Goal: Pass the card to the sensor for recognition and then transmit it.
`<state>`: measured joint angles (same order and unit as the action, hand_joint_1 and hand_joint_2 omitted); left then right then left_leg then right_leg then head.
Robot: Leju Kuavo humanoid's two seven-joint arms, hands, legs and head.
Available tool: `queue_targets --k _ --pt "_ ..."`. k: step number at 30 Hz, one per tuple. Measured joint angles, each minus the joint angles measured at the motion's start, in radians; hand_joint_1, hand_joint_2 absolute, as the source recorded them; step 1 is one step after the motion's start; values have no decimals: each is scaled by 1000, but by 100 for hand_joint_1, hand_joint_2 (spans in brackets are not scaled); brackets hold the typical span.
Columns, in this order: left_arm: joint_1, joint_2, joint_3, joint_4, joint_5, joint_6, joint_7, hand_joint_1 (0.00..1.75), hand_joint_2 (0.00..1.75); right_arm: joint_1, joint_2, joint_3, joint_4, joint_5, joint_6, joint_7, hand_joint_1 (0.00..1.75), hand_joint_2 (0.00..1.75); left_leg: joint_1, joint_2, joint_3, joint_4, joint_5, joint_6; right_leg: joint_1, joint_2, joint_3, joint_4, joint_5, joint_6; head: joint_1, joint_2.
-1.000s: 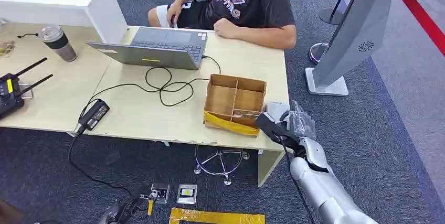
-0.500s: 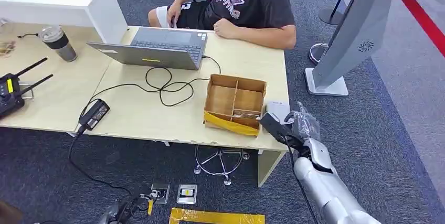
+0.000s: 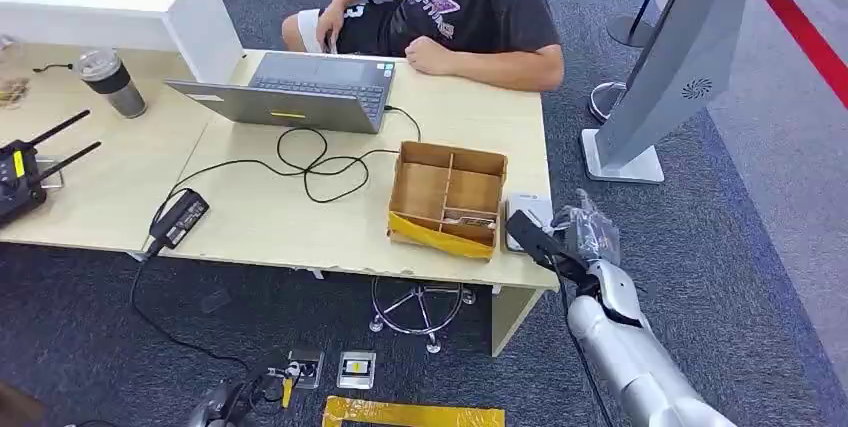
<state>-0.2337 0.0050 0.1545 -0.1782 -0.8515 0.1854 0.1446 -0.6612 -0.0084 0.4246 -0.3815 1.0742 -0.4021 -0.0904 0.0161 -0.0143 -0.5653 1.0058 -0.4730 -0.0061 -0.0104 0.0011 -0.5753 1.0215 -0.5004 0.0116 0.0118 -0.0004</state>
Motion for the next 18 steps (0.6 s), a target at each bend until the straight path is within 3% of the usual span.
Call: queue_targets --k 10,14,18 --pt "-6 0 0 0 -5 -4 0 0 175 -91 -8 -35 -12 -34 -111 -58 175 175 0 0 0 0 0 0 0 0 0 0 0 0 0 0" --pt "-8 -1 0 0 -8 -4 0 0 175 -133 -14 -49 -24 -41 -121 -72 175 175 0 0 0 0 0 0 0 0 0 0 0 0 0 0" --pt "-9 -1 0 0 -11 -5 2 0 175 -161 -16 -66 -67 -71 -190 -129 175 175 0 0 -1 0 0 0 0 0 0 0 1 0 0 0"
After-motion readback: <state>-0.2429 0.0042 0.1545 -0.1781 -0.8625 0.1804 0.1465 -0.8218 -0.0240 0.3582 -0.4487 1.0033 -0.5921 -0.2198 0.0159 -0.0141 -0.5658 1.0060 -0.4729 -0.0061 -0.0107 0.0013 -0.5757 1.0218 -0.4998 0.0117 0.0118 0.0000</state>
